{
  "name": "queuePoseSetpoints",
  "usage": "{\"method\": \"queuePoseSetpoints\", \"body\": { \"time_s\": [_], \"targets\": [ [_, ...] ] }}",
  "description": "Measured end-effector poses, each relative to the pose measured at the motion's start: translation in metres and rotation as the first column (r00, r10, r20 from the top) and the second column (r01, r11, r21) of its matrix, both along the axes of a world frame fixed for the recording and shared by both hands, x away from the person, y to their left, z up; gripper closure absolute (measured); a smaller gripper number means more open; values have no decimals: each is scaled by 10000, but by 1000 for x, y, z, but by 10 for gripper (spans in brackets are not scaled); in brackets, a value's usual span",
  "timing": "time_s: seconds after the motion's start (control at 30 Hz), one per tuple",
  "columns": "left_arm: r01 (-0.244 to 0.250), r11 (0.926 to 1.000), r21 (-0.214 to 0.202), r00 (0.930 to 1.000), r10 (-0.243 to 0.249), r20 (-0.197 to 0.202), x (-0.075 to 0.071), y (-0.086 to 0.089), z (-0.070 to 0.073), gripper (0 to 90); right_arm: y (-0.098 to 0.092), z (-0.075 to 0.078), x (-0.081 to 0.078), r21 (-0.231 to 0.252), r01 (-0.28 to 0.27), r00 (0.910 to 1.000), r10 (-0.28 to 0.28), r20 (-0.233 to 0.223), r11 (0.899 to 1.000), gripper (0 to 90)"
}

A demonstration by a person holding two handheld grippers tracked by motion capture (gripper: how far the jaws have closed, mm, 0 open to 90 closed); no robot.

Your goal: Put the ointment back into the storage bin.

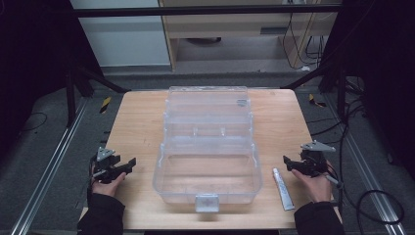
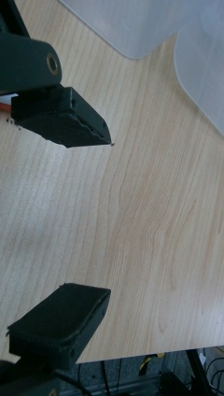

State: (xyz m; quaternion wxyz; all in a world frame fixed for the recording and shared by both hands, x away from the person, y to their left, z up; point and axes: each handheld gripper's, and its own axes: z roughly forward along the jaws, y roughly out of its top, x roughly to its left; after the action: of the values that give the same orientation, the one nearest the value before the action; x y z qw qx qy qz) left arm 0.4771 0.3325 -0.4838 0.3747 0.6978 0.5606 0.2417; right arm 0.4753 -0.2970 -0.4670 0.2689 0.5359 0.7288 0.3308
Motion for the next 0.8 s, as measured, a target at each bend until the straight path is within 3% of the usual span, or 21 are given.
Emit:
{"method": "queuePoseSetpoints", "body": {
  "time_s": [0.47, 0.63, 0.8],
  "targets": [
    [41, 10000, -84, 10000, -41, -20, -2, -1, 2, 331, 15, 29, -11, -281, -476, 9952, 450, -866, 9985, 284],
    [10, 10000, -54, 10000, -10, -25, -2, -1, 3, 321, 23, 37, -13, -465, -822, 9820, 730, -1740, 9955, 303],
    [59, 10000, -20, 10000, -59, -29, -2, -2, 3, 317, 27, 44, -14, -474, -987, 9726, 863, -2159, 9940, 306]
  ]
}}
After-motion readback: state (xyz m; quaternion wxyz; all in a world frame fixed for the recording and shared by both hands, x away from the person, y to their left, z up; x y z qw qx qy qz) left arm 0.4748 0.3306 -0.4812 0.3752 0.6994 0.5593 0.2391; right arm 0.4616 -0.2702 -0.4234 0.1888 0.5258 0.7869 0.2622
